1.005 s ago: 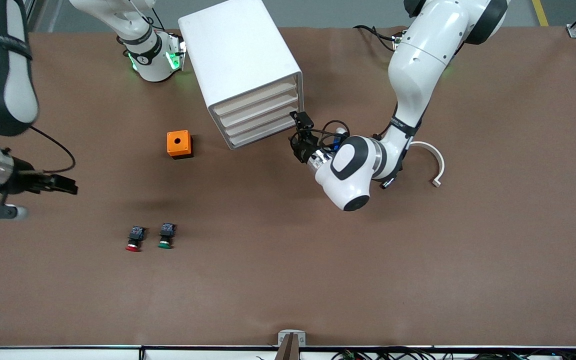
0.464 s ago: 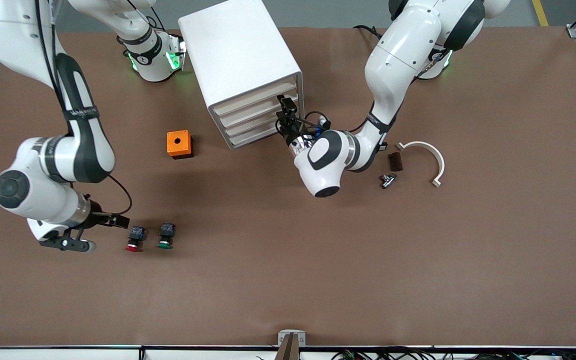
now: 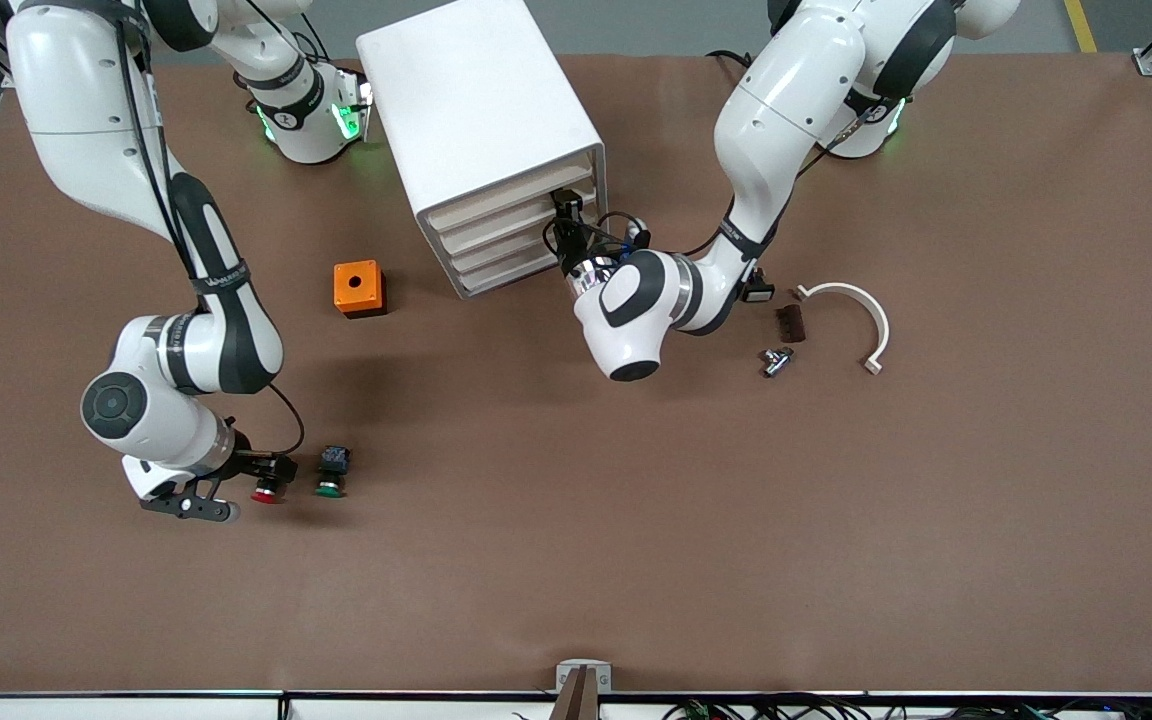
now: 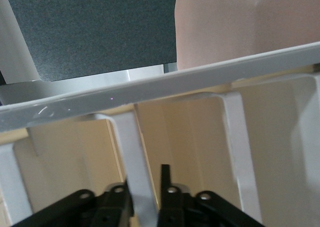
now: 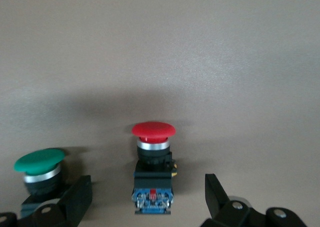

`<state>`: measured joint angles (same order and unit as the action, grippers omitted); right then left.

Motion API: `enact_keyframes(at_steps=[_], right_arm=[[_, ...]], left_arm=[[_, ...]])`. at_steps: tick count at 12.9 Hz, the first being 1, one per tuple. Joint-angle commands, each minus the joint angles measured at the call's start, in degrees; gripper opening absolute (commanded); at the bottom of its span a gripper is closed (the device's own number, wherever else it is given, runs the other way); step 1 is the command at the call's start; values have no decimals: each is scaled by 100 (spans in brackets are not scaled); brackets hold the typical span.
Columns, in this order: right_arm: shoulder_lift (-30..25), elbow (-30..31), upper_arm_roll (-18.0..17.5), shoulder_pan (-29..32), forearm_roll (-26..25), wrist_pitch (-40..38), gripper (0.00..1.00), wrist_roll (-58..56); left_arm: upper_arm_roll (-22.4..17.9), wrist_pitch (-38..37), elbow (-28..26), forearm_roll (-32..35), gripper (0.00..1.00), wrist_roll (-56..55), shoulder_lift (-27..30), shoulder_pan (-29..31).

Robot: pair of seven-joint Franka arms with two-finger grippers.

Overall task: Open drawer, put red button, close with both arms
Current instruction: 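Grasp the drawer handle with the left gripper while the right gripper grasps the red button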

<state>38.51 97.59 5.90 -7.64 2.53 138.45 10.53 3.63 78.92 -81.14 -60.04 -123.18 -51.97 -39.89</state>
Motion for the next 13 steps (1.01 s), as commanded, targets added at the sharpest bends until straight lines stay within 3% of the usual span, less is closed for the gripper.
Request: enact_keyframes(at_steps=[1,5,8,9,11,12,13], right_arm=[[165,-30,17,-36,107,164,100,255],[306,40,-1,-45,317,252,99,318],[306,102,-1,-71,336,235,85,310],[306,102,-1,-71,336,182,71,292],[298,102,-1,-71,336,147,23,231],[280,93,-1,-71,336,103,5,274],[263,93,-1,-71,336,59,0,292]], left_arm=[[-29,-105,63,-139,7,-145,-41,42],[-29,-105,72,-297,4,-250,-50,121],[-29,-105,72,-429,4,-250,-50,271],[-29,-105,72,-447,5,-250,-50,350],[-29,-105,72,-455,5,-250,-59,516],[-29,-105,72,-456,5,-250,-50,622],[-29,-105,80,-490,6,-250,-59,727]])
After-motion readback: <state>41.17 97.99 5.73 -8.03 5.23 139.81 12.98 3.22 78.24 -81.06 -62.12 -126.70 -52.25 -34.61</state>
